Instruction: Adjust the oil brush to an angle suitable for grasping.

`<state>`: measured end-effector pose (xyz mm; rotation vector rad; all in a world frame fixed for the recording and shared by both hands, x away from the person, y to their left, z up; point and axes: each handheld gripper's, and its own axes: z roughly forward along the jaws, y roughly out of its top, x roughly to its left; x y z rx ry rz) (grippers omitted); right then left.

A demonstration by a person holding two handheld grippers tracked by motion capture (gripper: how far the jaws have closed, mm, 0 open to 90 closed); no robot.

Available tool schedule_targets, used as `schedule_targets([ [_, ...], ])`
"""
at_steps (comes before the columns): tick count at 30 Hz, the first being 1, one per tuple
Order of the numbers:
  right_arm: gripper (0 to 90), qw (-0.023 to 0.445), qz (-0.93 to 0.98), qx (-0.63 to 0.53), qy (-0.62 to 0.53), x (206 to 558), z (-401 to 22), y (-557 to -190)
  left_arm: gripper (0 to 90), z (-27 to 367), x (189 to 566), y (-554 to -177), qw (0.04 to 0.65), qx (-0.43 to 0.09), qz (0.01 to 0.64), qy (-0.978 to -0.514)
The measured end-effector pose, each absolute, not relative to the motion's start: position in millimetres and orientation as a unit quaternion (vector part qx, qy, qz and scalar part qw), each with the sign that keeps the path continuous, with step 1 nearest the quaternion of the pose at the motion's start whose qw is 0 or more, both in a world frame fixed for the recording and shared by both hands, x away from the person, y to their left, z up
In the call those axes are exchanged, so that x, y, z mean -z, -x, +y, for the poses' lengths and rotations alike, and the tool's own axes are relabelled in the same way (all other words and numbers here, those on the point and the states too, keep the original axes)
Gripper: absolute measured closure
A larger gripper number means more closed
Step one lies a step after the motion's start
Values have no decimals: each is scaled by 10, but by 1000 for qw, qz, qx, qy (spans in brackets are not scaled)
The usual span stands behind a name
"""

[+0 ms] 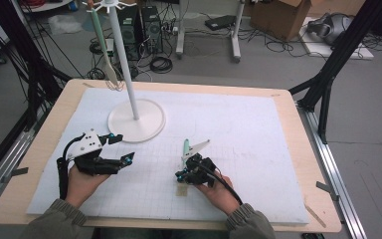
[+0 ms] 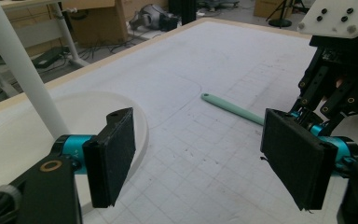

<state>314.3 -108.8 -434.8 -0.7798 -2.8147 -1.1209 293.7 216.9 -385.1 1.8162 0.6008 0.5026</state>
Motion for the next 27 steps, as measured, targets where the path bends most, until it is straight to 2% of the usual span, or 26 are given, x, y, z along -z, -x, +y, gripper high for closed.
schedule_targets([
  [27, 895, -18, -912, 320, 256, 4288, -1311, -3112, 267, 2178, 3863, -2934, 549, -209, 254, -768],
])
